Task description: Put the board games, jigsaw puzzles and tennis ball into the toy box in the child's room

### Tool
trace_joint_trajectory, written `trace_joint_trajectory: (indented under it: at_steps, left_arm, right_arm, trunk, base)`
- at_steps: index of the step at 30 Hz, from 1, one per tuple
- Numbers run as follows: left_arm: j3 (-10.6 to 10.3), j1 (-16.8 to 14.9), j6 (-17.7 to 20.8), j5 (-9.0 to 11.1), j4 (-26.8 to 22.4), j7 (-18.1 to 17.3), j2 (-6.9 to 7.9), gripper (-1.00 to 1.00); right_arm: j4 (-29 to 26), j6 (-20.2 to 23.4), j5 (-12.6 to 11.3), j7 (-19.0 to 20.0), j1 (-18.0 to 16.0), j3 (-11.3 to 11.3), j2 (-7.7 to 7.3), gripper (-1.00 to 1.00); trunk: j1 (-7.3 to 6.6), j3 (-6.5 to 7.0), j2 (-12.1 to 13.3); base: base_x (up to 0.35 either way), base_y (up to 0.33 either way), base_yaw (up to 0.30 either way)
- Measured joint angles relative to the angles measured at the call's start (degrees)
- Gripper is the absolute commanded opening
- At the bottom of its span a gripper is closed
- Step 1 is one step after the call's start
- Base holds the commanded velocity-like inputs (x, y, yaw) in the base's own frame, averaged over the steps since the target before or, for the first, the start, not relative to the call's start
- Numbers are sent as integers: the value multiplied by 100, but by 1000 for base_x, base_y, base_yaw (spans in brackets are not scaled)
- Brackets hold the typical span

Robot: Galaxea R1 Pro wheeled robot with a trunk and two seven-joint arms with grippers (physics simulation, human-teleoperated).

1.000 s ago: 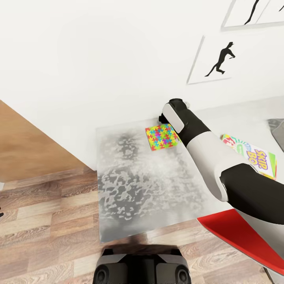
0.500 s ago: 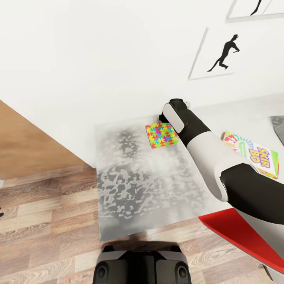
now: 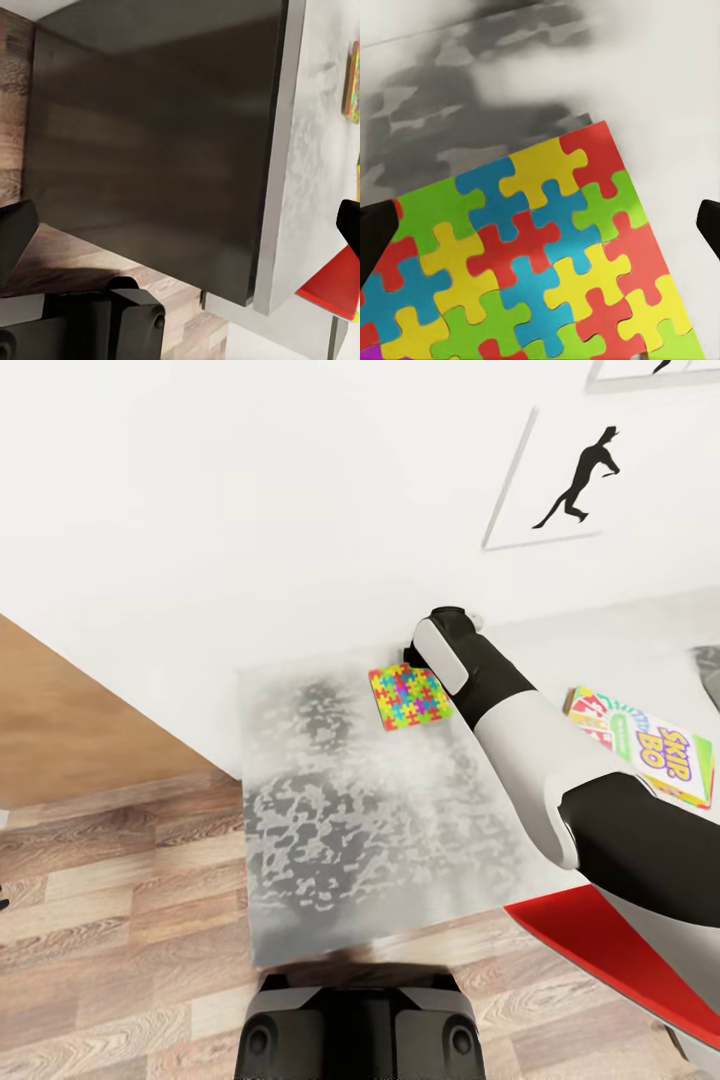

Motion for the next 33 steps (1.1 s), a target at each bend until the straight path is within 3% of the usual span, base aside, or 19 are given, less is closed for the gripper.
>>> trace_joint_trajectory:
  at_steps: [21,33]
  left_arm:
    - [0,0,0,0,0,0,0,100]
    - [0,0,0,0,0,0,0,100]
  right_arm:
    - [-12,2,-2,3,-256,-8,-24,100]
    - [4,8,-9,8,-425,-9,-7,100]
  trunk:
    - [0,-195,0]
    - [0,-225,0]
  base:
    - [0,0,0]
    - [0,0,0]
